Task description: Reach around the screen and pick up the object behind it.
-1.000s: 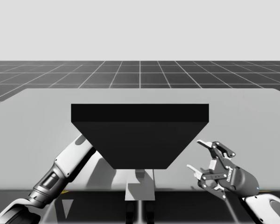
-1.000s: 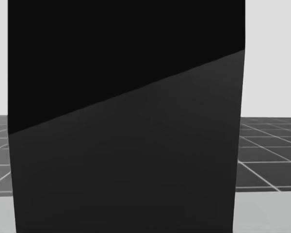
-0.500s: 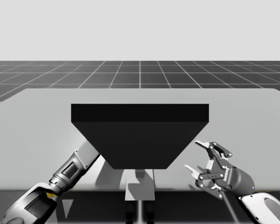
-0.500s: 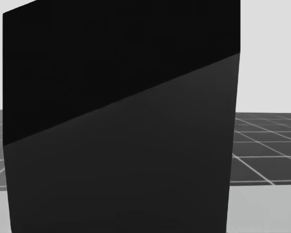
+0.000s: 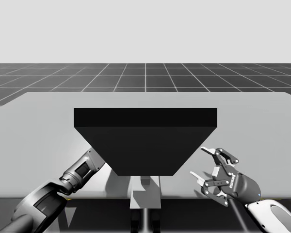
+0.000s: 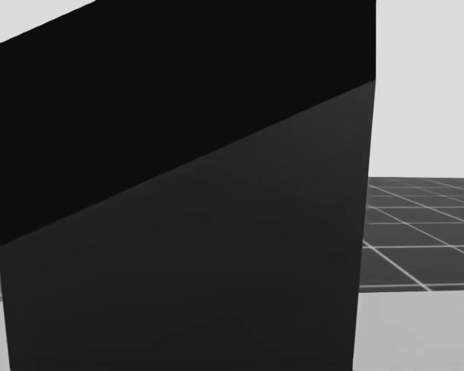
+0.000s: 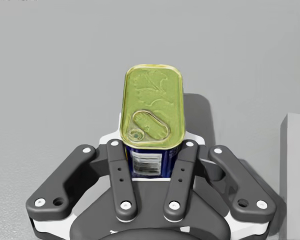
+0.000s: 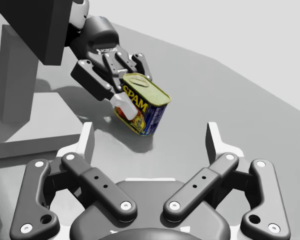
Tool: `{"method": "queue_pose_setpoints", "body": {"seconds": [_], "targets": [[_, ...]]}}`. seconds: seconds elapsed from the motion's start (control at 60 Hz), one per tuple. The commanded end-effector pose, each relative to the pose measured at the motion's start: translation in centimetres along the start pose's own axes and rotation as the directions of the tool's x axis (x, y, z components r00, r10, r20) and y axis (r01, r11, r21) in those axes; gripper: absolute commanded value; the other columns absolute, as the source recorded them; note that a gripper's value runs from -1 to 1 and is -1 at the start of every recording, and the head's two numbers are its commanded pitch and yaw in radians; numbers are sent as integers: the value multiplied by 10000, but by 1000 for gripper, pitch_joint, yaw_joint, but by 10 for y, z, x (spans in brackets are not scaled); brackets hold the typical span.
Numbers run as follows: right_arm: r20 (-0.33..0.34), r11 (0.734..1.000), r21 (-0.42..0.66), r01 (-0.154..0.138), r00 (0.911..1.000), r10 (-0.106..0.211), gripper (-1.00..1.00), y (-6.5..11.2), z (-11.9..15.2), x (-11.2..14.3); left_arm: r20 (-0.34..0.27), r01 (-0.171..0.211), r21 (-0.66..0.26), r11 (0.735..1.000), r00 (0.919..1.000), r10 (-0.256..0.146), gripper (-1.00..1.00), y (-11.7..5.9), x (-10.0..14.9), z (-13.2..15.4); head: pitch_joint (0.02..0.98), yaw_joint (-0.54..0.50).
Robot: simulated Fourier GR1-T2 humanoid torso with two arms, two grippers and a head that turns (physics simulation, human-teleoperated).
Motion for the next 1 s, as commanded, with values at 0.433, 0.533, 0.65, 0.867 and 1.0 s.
{"method": "queue_pose_setpoints", "body": {"seconds": [0.433,0.533,0.65,0.867,1.0], "targets": [[42,9999,-98,-24,10000,24,-1000,-2,0,0,-309,-212,148,9997,9993,216,1000,-16,-21,74,165,-66],[71,9999,-117,-23,10000,24,-1000,-2,1,0,-283,-178,681,9975,9994,198,1000,-17,-27,95,163,-61],[88,9999,-144,-24,10000,26,-1000,-3,1,0,-173,-131,1372,9905,9997,156,1000,-18,-25,123,158,-57],[105,9996,-276,-9,9999,12,-1000,-5,1,0,81,292,2557,9663,9994,-324,1000,-22,-8,169,150,-51],[135,9987,-501,7,9999,-1,-1000,-9,2,-1,564,703,3573,9314,9937,-967,1000,-24,24,203,145,-50]]}}
